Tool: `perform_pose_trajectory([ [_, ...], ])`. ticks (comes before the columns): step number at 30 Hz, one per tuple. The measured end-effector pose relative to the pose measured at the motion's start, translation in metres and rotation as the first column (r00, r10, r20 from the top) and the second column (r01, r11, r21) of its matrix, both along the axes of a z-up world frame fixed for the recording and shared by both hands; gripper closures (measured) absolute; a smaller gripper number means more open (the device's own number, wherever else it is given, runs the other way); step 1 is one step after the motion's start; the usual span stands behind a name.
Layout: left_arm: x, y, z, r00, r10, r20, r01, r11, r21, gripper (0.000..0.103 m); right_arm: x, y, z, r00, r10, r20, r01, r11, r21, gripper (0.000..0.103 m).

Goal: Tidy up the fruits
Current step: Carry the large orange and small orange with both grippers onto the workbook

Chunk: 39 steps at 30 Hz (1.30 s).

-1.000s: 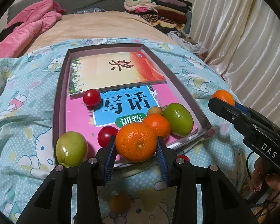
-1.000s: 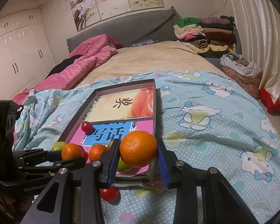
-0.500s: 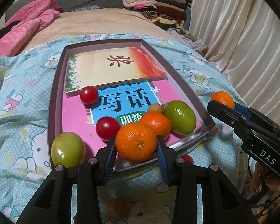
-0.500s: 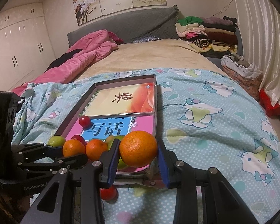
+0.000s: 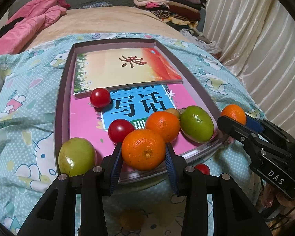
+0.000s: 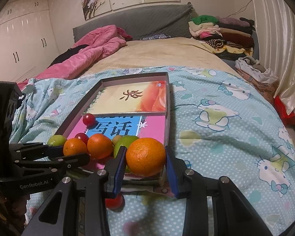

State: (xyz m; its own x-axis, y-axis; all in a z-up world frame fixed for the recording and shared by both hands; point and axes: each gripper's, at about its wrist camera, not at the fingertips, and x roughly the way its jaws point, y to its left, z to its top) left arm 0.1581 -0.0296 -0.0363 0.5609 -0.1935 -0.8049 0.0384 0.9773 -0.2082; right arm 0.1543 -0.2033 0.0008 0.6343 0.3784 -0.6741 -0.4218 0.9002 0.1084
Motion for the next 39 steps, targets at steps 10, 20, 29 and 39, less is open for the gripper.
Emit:
perform_pose_trajectory([
  [10, 0.0001, 0.0003, -0.0001, 1.0, 0.001, 0.0, -0.001, 1.0, 0.001, 0.061, 0.0002, 0.0047, -0.004, 1.0, 0.009, -0.007, -0.009, 1.0, -0.002, 0.065],
  [20, 0.0002, 0.0004, -0.0001, 1.0, 0.001, -0.001, -0.001, 1.0, 0.0, 0.061, 0.0043, 0.0045, -0.0081, 1.0, 0.016, -0.026, -0.015, 1.0, 0.012, 0.065],
  [29, 0.0003, 0.0008, -0.0004, 1.0, 0.002, -0.002, -0.002, 1.0, -0.001, 0.061, 0.0024, 0.0036, -0.0056, 1.0, 0.004, -0.012, -0.004, 1.0, 0.01, 0.065],
  [39, 0.0004, 0.0009, -0.0004, 1.0, 0.002, -0.002, -0.002, 1.0, -0.001, 0.061, 0.0036, -0.0001, -0.0041, 1.0, -0.003, -0.012, 0.003, 1.0, 0.023, 0.057],
])
